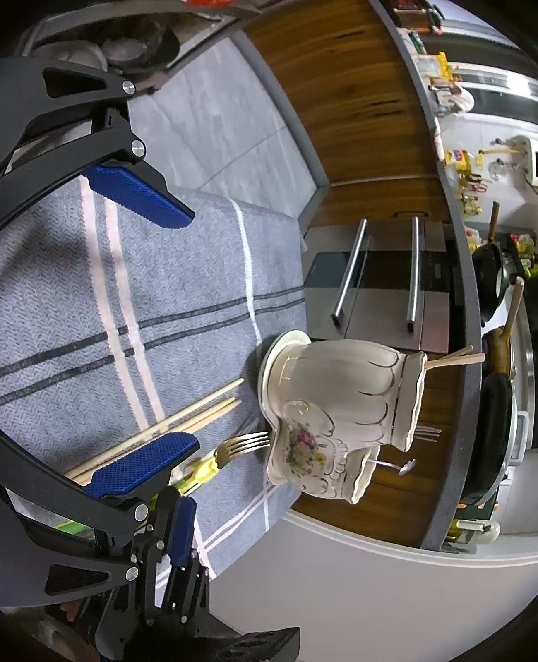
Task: Organize utensils
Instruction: 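Close the right gripper on the yellow-green plastic utensil, then grasp a wooden chopstick with the left gripper while the right lifts the yellow-green utensil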
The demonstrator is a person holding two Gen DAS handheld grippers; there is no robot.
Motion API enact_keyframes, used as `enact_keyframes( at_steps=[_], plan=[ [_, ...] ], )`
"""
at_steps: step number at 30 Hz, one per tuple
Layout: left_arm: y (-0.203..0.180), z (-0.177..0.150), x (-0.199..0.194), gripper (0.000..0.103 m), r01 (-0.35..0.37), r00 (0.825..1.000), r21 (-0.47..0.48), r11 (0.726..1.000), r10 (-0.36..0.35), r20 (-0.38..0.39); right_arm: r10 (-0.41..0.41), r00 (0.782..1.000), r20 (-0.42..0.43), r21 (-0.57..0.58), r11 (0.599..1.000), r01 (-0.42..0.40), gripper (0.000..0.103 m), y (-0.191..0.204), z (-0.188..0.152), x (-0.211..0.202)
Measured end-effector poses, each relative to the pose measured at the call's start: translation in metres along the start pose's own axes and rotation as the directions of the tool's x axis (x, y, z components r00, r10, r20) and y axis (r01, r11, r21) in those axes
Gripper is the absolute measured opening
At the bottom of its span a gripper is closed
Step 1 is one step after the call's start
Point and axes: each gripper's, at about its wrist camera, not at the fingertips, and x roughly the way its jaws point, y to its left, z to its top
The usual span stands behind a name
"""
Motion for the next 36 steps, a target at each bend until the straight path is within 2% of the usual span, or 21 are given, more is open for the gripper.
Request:
enact_keyframes(
  at_steps=[8,11,16,20,22,25,29,36],
  plan=[
    [-0.002,0.003,0.003,0.098,0.012,1.0,0.007,1.0,-0.012,-0.007,-0.025,0.999,-0.025,-0.017,1.0,0.025,0.017,0.004,0.004,0.008],
    [-0.006,0.004,0.005,0.098,0.016,1.0,0.018,1.0,-0.015,-0.018,-0.014,1.0,-0.024,-0.006,1.0,0.013,0.01,0.001,0.004,0.007],
    [-0.017,0.005,0.012,0.098,0.013,0.998,0.049,0.999,-0.01,-0.057,0.02,1.0,0.019,0.04,0.999,-0.021,0.009,-0.007,0.007,-0.005],
    [-0.032,0.003,0.024,0.094,-0.003,0.993,0.093,0.996,0.014,-0.119,0.012,0.997,0.071,0.092,0.996,-0.019,0.008,-0.023,0.008,-0.018],
    [-0.037,0.001,0.029,0.078,-0.002,0.989,0.101,0.995,0.017,-0.146,0.012,0.996,0.088,0.112,0.993,-0.022,0.008,-0.029,0.009,-0.023],
    [-0.045,-0.005,0.038,0.069,0.016,0.98,0.109,0.994,0.006,-0.197,0.009,0.994,0.108,0.12,0.993,-0.022,0.008,-0.033,0.008,-0.029],
    [-0.054,-0.01,0.043,0.057,0.007,0.974,0.138,0.99,0.025,-0.223,0.006,0.992,0.126,0.124,0.992,-0.021,0.008,-0.036,0.008,-0.035],
    [-0.064,-0.009,0.048,0.04,-0.009,0.97,0.182,0.983,0.053,-0.237,0.005,0.988,0.157,0.135,0.99,-0.027,0.008,-0.039,0.008,-0.043]
  ],
)
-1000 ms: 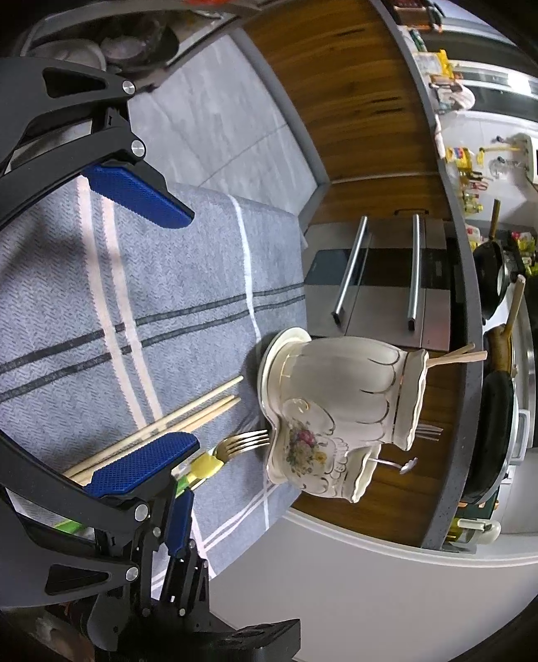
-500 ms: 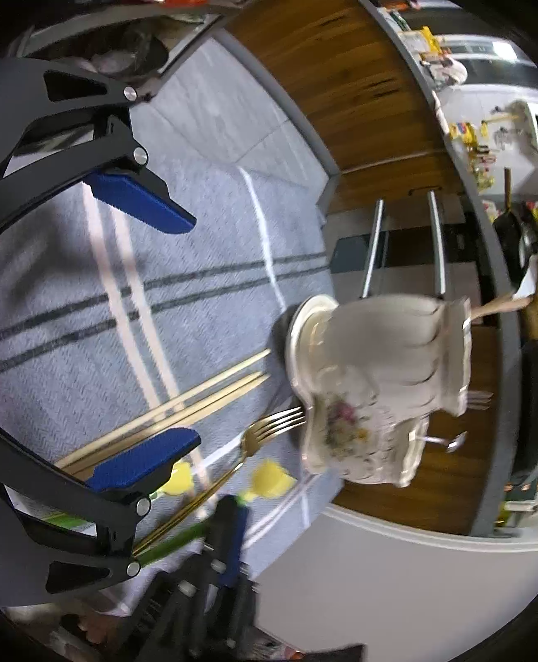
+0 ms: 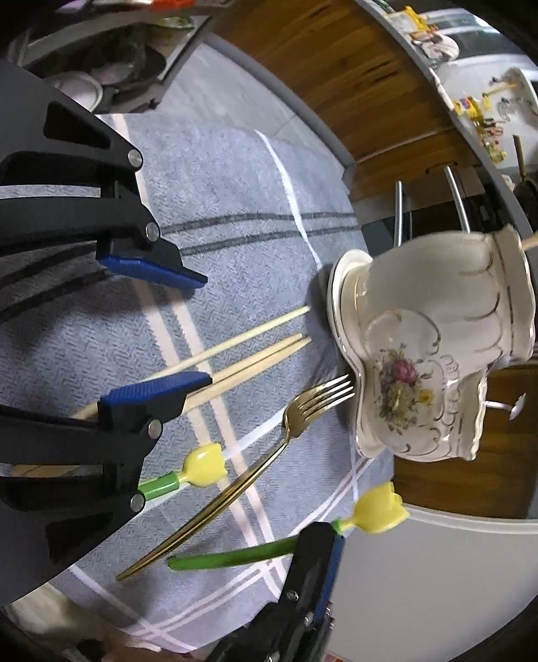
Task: Organize utensils
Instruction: 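Grasp a wooden chopstick with the left gripper while the right lifts the yellow-green utensil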
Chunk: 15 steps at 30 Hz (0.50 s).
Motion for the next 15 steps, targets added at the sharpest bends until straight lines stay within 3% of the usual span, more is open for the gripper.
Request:
enact_keyframes(
  at_steps=[5,9,15],
  plan=[
    [0.001,0.014,0.01,0.029,0.014,1.0,-0.01,1.0,-0.014,-0.018,0.014,1.0,0.017,0.012,1.0,-0.015,0.008,-0.001,0.001,-0.003],
    [0.008,0.015,0.011,0.008,0.017,1.0,-0.004,1.0,-0.017,-0.013,0.025,0.999,0.026,0.019,1.0,-0.025,0.008,-0.004,0.001,-0.005],
    [0.019,0.005,0.002,0.005,0.033,0.999,0.008,0.999,-0.033,0.008,0.032,0.998,0.051,0.026,0.999,-0.034,0.008,-0.005,0.001,-0.009]
  ],
)
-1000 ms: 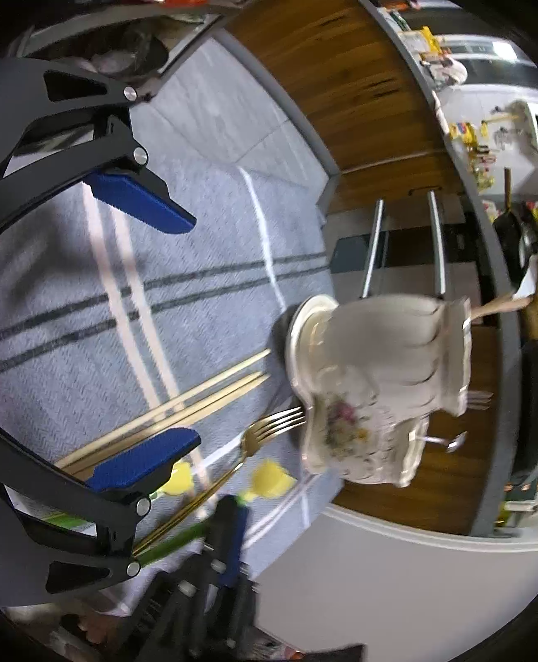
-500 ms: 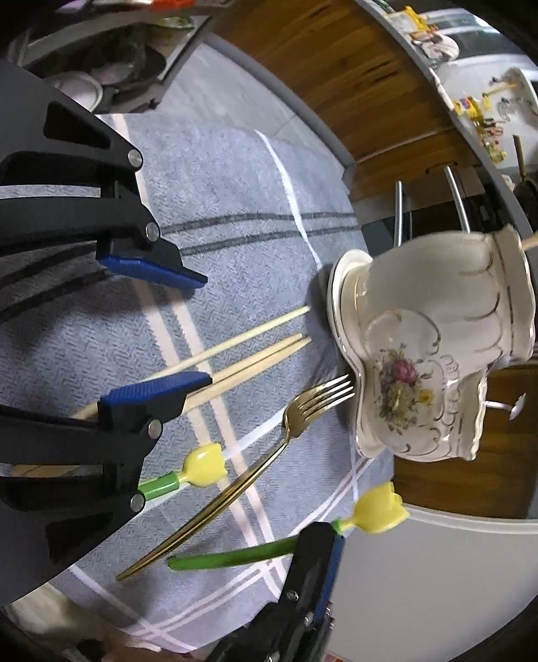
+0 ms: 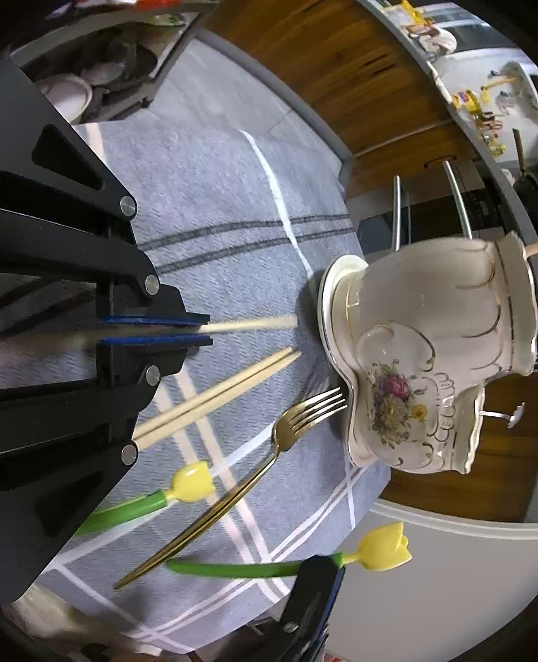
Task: Organize utensils
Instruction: 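Grasp a wooden chopstick with the left gripper while the right lifts the yellow-green utensil, then insert the chopstick into the tall pot while the right inserts the utensil into the small pot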
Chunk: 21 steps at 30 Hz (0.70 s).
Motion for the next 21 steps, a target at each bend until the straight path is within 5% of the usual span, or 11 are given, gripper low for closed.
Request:
enact_keyframes(
  at_steps=[8,16,21],
  plan=[
    [0.009,-0.013,-0.037,0.005,0.07,0.99,0.013,0.997,-0.071,0.121,-0.021,0.995,0.1,0.006,1.0,0.02,0.008,0.001,0.004,-0.013],
    [0.027,0.004,-0.084,0.005,0.182,0.926,0.022,0.983,-0.179,0.333,-0.061,0.967,0.247,0.024,0.998,0.056,0.008,0.0,0.042,-0.024],
    [0.025,0.035,-0.105,0.005,0.176,0.887,0.054,0.983,-0.182,0.424,-0.089,0.931,0.355,0.029,0.996,0.085,0.008,0.0,0.077,-0.025]
  ],
)
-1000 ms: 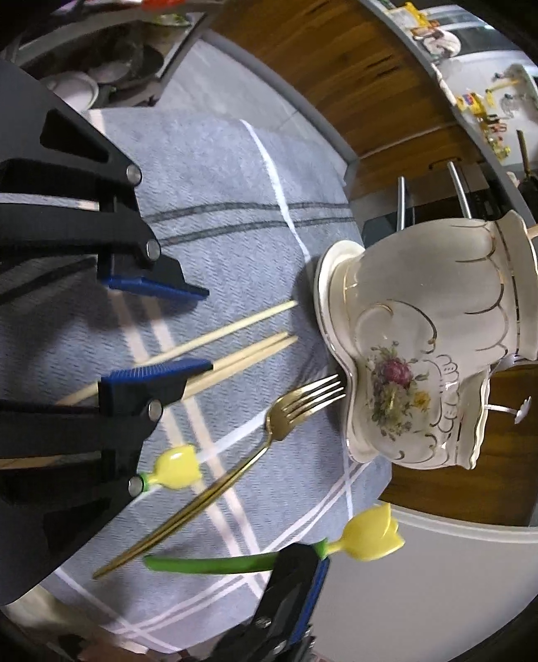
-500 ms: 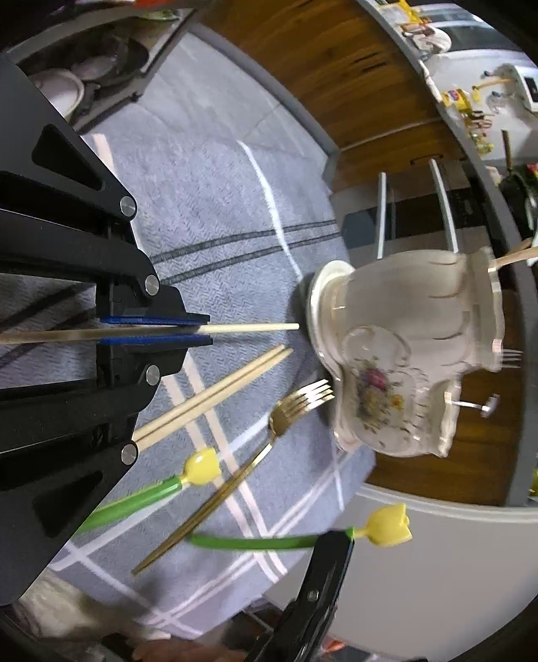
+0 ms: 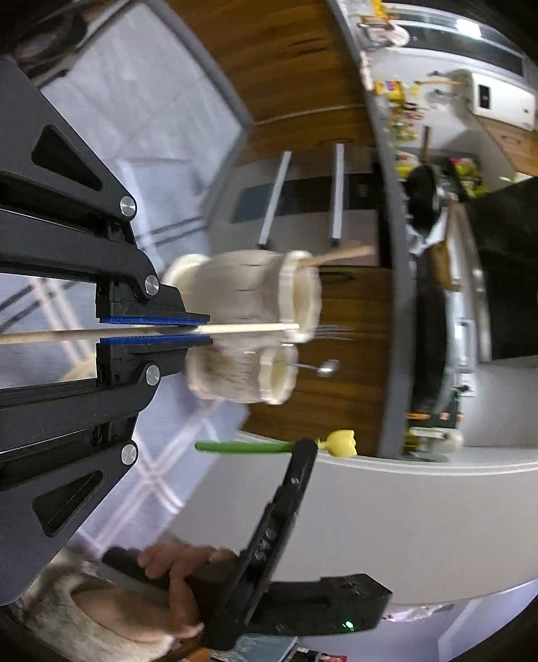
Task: Organize utensils
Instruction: 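Insert the chopstick into the tall pot while the right inserts the utensil into the small pot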
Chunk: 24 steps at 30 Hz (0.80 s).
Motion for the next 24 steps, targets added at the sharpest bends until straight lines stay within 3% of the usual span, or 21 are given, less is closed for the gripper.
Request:
enact_keyframes(
  at_steps=[6,11,18,24],
  plan=[
    [0.004,0.046,0.012,0.005,-0.001,0.997,-0.015,1.0,0.003,0.082,-0.027,0.99,0.142,0.06,0.998,0.018,0.008,-0.016,0.03,0.024],
    [0.013,0.072,0.033,0.005,0.001,0.995,-0.059,0.998,0.005,0.096,-0.051,0.977,0.207,0.167,0.986,0.016,0.008,-0.04,0.035,0.045],
    [0.017,0.086,0.049,0.005,-0.011,0.988,-0.081,0.997,0.024,0.155,-0.08,0.99,0.113,0.161,0.985,0.061,0.008,-0.053,0.018,0.07],
    [0.012,0.11,0.069,0.005,-0.056,0.964,-0.069,0.996,0.072,0.255,-0.087,0.996,0.029,0.184,0.98,0.08,0.008,-0.058,0.005,0.081]
  ],
)
